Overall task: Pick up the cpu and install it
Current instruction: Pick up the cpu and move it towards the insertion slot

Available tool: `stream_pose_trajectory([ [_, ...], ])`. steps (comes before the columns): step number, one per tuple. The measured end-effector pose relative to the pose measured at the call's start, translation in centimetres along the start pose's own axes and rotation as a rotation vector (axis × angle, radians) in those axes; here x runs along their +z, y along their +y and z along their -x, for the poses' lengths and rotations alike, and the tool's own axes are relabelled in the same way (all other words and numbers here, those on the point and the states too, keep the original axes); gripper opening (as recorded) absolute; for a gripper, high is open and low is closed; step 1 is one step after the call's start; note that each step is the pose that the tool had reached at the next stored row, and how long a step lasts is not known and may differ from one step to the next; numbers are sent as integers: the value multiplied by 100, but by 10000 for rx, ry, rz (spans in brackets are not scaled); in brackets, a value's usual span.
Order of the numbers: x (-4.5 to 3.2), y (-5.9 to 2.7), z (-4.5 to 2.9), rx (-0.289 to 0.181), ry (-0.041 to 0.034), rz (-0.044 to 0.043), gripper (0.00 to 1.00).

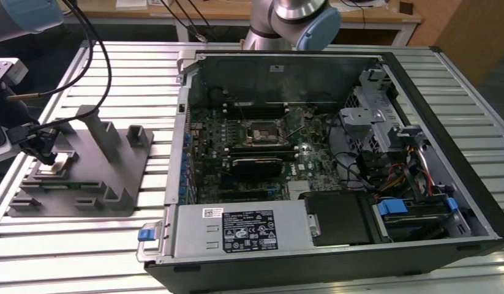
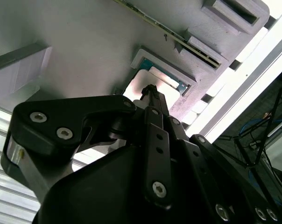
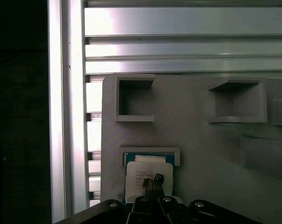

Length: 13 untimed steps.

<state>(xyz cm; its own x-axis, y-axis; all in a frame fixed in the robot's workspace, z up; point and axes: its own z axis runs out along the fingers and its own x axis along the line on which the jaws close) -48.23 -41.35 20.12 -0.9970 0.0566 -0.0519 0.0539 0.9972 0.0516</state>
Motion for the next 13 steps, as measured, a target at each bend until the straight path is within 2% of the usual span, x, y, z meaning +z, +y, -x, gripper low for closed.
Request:
stream_pose_trajectory([
  [3, 0, 0, 0, 0, 0, 0, 11],
  [4, 0, 0, 0, 0, 0, 1, 17],
  [5, 0, 0, 0, 0, 0, 0, 17],
  [6, 0, 0, 0, 0, 0, 1, 23],
  [7, 0, 0, 0, 0, 0, 1, 23],
  [9, 0, 0, 0, 0, 0, 1, 35],
  [10, 0, 0, 0, 0, 0, 1, 35],
  [11, 0, 0, 0, 0, 1, 1, 42],
  [13, 0, 0, 0, 0, 0, 2, 42],
])
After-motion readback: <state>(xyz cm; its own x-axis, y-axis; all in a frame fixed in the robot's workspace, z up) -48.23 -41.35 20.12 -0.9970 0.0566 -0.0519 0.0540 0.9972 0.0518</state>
